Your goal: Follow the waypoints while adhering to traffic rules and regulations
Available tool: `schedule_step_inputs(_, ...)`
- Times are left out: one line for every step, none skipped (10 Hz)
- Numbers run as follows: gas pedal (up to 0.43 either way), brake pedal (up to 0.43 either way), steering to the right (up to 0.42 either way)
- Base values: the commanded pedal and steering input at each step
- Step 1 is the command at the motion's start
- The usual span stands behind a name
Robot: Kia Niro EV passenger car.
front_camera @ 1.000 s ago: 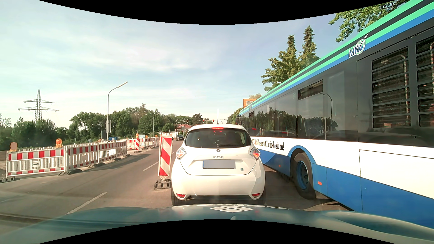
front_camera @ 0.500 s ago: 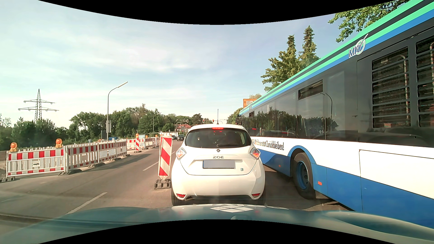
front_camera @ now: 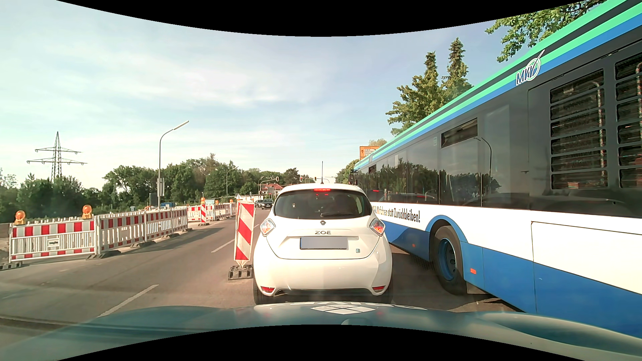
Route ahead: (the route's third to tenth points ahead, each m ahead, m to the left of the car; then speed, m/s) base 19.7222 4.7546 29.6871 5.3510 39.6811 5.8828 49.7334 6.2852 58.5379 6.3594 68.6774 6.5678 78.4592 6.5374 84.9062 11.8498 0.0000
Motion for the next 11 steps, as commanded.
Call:
schedule_step_inputs(0.0,0.268,-0.015)
schedule_step_inputs(0.0,0.268,-0.015)
schedule_step_inputs(0.0,0.268,-0.015)
schedule_step_inputs(0.0,0.268,-0.015)
schedule_step_inputs(0.0,0.268,-0.015)
schedule_step_inputs(0.0,0.262,-0.015)
schedule_step_inputs(0.0,0.262,-0.015)
schedule_step_inputs(0.0,0.262,-0.015)
schedule_step_inputs(0.0,0.262,-0.014)
schedule_step_inputs(0.0,0.262,-0.015)
schedule_step_inputs(0.0,0.262,-0.015)
